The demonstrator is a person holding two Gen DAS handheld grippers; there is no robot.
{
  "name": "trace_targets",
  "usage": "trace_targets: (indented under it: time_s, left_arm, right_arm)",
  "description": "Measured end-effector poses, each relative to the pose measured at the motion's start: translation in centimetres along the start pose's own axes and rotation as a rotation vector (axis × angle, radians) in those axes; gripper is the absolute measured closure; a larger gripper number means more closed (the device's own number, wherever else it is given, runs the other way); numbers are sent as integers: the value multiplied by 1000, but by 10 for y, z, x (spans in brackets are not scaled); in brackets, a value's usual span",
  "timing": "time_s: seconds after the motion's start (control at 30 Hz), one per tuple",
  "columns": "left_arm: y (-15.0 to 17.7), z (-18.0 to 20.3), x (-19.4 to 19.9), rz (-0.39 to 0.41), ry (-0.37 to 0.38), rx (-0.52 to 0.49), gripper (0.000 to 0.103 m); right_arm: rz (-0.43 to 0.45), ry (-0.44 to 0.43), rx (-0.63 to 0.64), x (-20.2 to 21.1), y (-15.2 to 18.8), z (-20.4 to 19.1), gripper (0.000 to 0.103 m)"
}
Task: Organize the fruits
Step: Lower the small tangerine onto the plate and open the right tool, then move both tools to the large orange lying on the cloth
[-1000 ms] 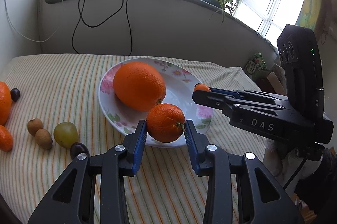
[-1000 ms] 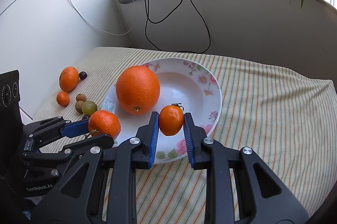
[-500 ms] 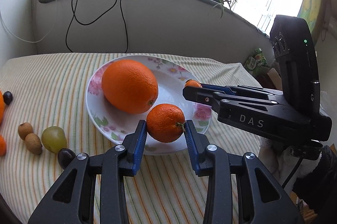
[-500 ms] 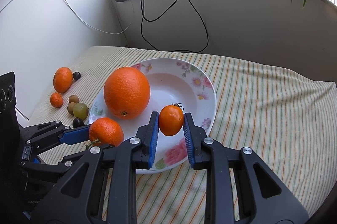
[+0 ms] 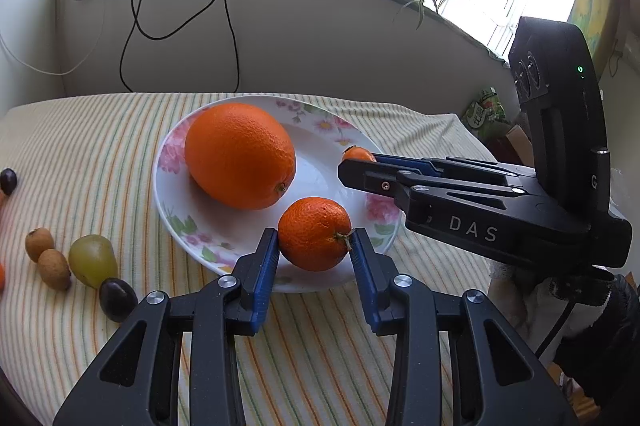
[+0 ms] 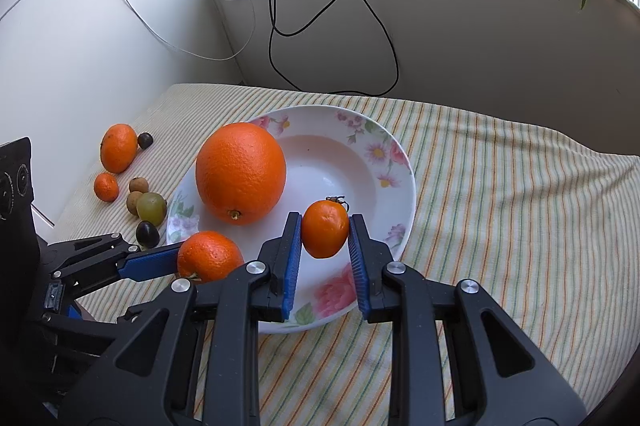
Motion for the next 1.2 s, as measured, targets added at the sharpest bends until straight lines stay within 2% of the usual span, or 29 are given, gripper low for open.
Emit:
trace_targets:
  time_s: [0.33,0.4,0.5,0.57,0.6,0.63,0.7,1.2]
  left_arm:
    - [0,0,-1,-5,-7,8,67]
    - [0,0,0,-2,-7,9,56]
    - [-1,0,1,4,-7,8,52]
    - [-1,0,2,5,-12,4,52]
    - [-1,0,2,5,-12,6,52]
    - [-1,-1,2,5,-11,10,52]
    - [0,-1,3,5,-12,13,52]
    - [2,-1,12,18,-27,5,52]
  right_arm:
    - [1,15,-2,0,0,0,79]
    - [-2,16,-4,0,1,0,79]
    - [-6,23,-8,0,1,1,78]
    - [-10,24,-11,0,2,2,69]
    - [-7,29,-11,0,2,2,54]
    - [7,30,-8,3,1,1,46]
    - [19,39,-4,6,0,1,40]
    - [39,53,3,20,-4,1,39]
Point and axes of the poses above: each gripper's, at about its wrist camera, not at the fingertips, and x roughly against the way its jaws point, z to its right, y to its underside, the point moved 4 cm from there along -x, roughly the way its jaws point, and after that the axes turned 4 degrees about y, right-handed, at the moved point
